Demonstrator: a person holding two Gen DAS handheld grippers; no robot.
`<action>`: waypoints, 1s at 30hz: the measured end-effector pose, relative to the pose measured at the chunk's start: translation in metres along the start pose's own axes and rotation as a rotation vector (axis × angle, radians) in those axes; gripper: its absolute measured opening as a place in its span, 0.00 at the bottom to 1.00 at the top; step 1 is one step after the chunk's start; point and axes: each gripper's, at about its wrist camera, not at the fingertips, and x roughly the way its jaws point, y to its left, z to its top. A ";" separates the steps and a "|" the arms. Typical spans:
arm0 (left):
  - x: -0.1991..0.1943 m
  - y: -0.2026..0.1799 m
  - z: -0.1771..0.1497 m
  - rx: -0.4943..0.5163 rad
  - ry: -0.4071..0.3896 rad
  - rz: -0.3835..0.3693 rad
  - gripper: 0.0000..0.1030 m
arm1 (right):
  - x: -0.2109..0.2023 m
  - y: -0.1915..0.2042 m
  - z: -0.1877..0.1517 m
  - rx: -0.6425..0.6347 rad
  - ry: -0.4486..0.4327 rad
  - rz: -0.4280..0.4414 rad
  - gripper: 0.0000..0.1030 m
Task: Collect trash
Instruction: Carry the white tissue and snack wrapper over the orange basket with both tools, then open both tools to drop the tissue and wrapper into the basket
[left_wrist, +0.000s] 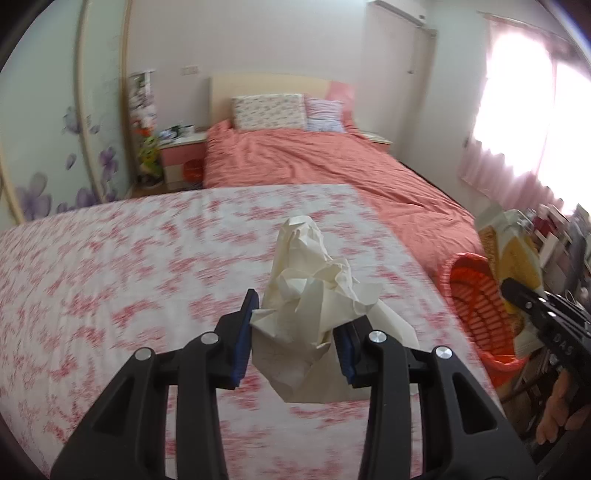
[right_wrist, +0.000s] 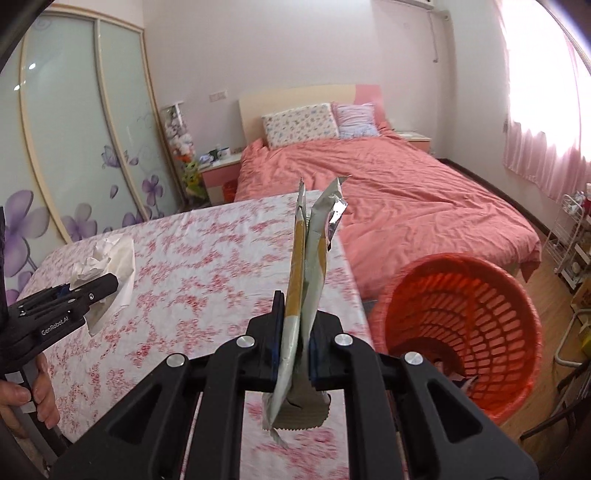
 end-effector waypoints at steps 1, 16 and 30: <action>0.000 -0.010 0.002 0.014 -0.003 -0.015 0.37 | -0.002 -0.006 0.000 0.007 -0.005 -0.007 0.11; 0.043 -0.168 0.010 0.170 0.031 -0.286 0.38 | -0.008 -0.123 -0.006 0.187 -0.034 -0.099 0.11; 0.134 -0.262 -0.002 0.260 0.143 -0.306 0.62 | 0.032 -0.194 -0.018 0.365 0.025 -0.128 0.47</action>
